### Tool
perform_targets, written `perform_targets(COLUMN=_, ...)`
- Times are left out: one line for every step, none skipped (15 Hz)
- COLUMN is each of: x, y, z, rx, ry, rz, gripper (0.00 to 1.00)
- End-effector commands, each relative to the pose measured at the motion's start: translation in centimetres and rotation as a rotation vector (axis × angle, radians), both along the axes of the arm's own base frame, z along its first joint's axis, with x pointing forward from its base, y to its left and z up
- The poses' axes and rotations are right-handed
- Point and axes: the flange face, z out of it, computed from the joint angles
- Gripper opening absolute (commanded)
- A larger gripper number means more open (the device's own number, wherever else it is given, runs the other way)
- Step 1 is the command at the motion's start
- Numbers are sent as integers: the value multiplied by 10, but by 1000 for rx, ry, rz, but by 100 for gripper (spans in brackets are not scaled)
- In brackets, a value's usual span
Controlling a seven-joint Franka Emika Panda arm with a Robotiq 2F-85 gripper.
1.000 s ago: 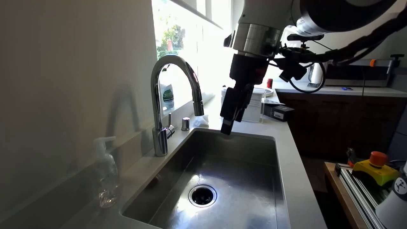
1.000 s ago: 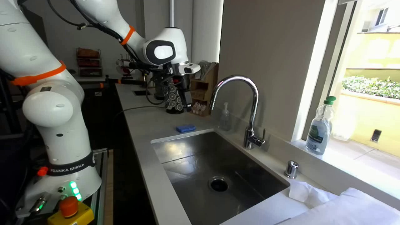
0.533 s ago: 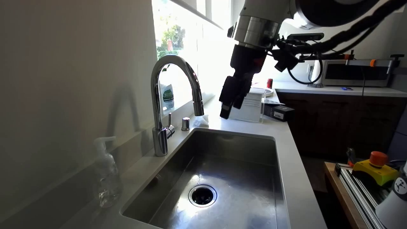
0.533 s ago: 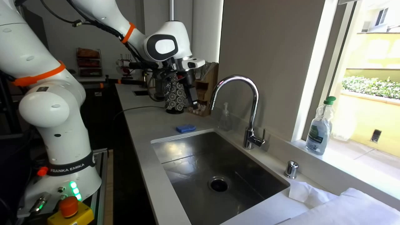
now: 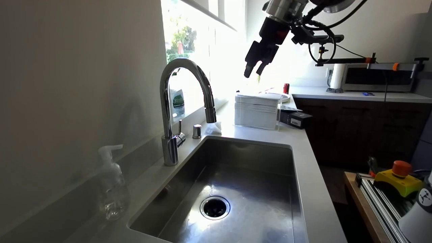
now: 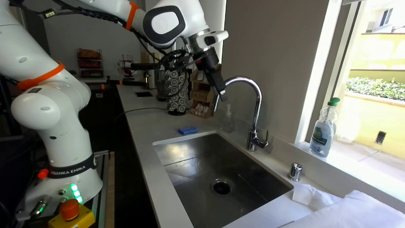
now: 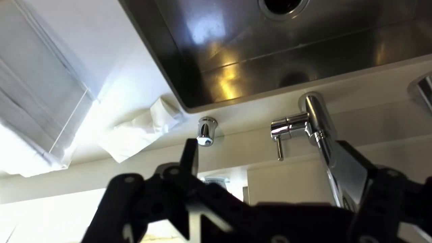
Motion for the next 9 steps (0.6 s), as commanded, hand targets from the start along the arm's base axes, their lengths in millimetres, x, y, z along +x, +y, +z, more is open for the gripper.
perform_targets(x=4, y=-40, z=22, rx=9, ry=-56, rz=116, gripper=100)
perform_targets(x=2, y=-49, z=30, rx=23, ry=-58, rz=153, gripper=100)
perform_targets(x=1, y=-58, z=36, rx=33, ry=-56, rz=177, gripper=100)
perform_targets(x=-3, y=-48, z=28, rx=7, ry=-61, rz=114, gripper=100)
perform_targets(x=-4, y=-55, z=32, rx=8, ry=-69, rz=118, gripper=100)
perform_targets(x=-5, y=-56, z=33, rx=7, ry=-70, rz=115, gripper=100)
perform_targets(x=-4, y=-54, z=32, rx=6, ry=-68, rz=118, gripper=100)
perform_targets(x=-3, y=-51, z=32, rx=5, ry=-67, rz=121, gripper=100)
perform_targets(x=-3, y=-50, z=32, rx=4, ry=-66, rz=123, gripper=100)
